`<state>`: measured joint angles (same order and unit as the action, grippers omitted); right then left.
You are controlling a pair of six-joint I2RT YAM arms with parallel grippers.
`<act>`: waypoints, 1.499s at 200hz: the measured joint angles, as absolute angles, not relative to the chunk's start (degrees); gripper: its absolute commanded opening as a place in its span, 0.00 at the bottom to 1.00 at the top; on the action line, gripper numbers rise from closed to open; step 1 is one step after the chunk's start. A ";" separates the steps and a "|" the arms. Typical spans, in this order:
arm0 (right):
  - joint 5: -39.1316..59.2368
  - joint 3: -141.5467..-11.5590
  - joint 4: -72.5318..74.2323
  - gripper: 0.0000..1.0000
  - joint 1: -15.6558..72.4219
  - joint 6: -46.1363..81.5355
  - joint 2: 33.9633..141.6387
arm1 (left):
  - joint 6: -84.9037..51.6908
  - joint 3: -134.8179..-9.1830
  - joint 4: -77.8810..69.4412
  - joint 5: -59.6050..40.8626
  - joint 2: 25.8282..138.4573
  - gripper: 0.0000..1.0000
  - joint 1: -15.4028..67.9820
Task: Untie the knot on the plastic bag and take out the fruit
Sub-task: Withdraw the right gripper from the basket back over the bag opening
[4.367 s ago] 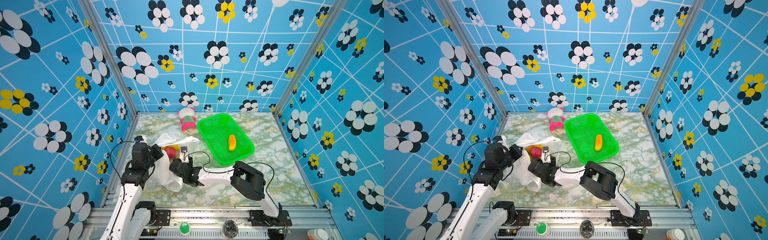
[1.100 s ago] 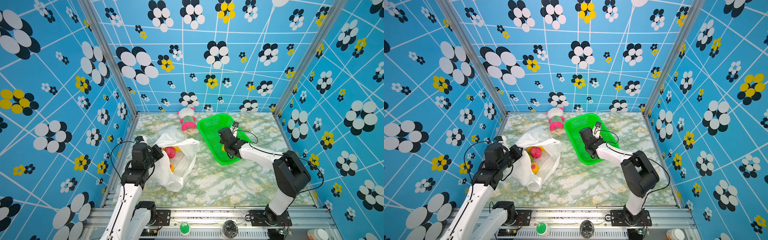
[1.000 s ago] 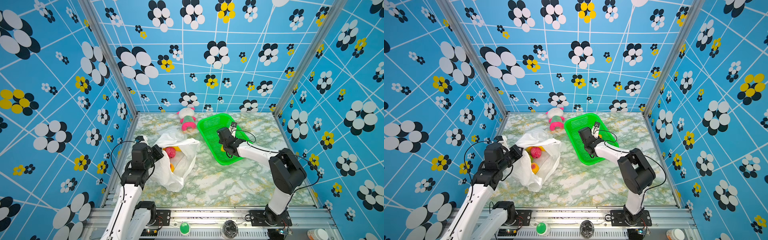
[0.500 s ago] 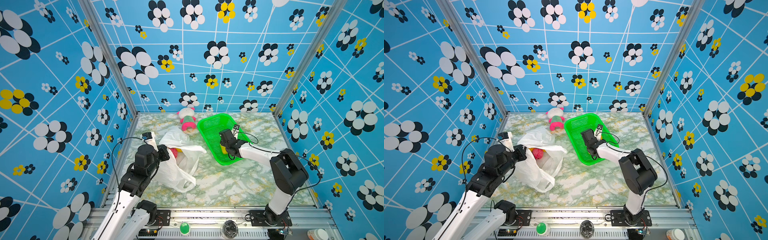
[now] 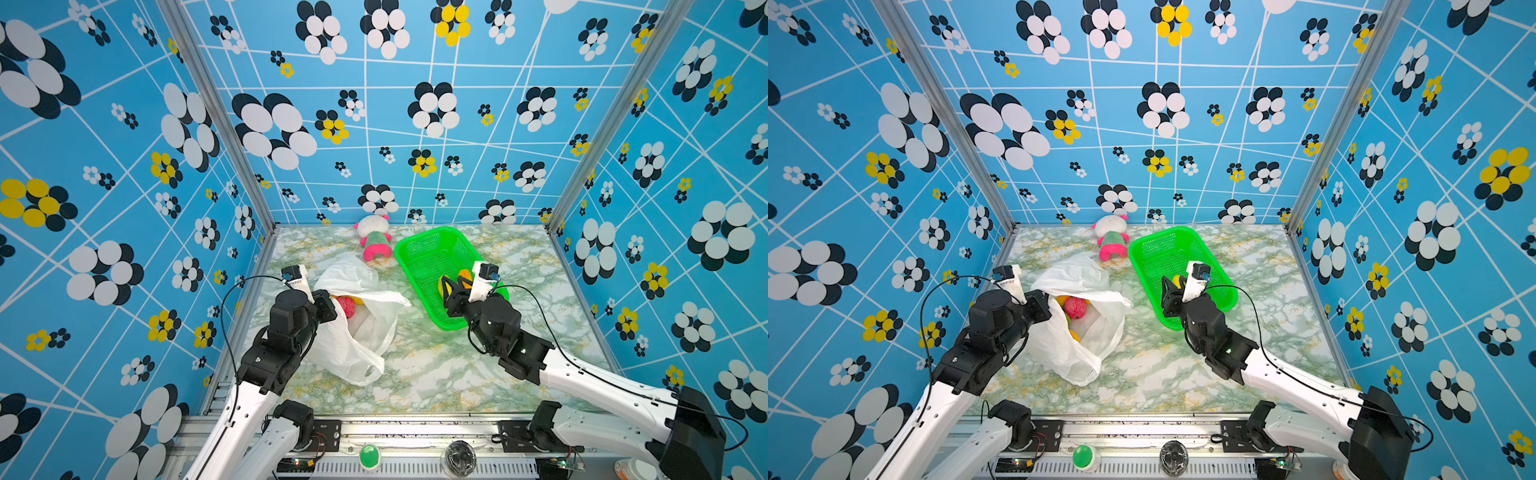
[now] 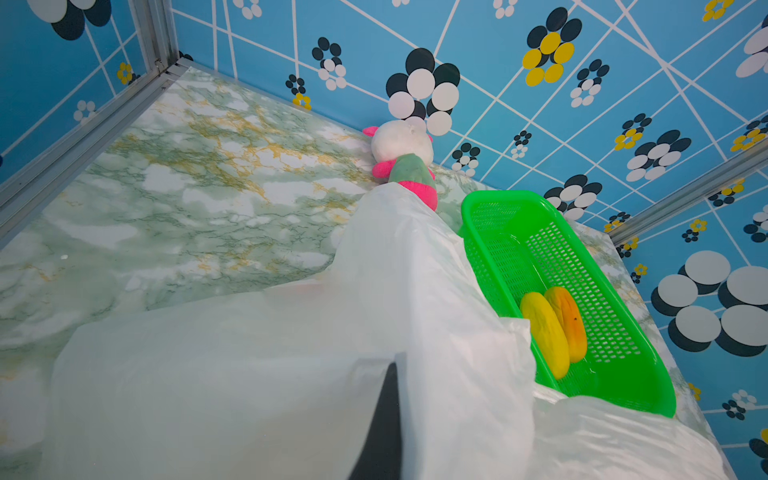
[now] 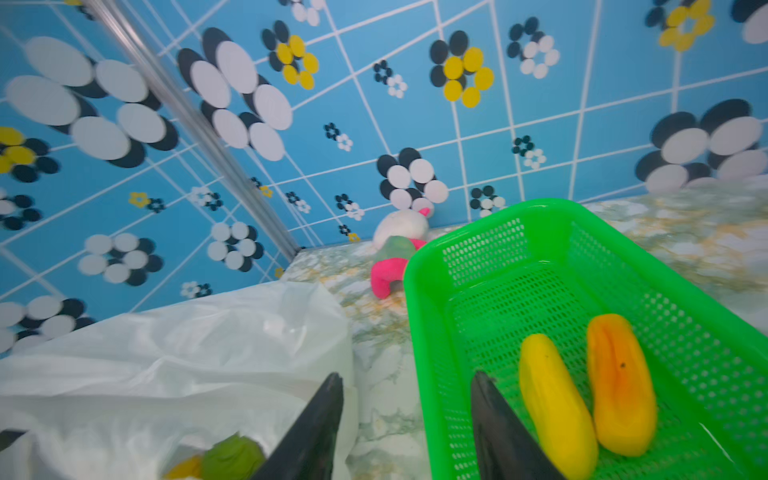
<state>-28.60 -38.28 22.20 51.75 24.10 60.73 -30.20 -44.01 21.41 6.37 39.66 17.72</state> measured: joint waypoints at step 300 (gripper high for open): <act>-20.75 -60.42 53.63 0.61 66.19 2.57 115.55 | -30.92 -52.10 20.99 8.82 50.76 0.00 16.93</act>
<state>-20.75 -60.42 53.63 66.19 2.57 115.55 -30.92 -52.10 20.99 8.82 50.76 16.93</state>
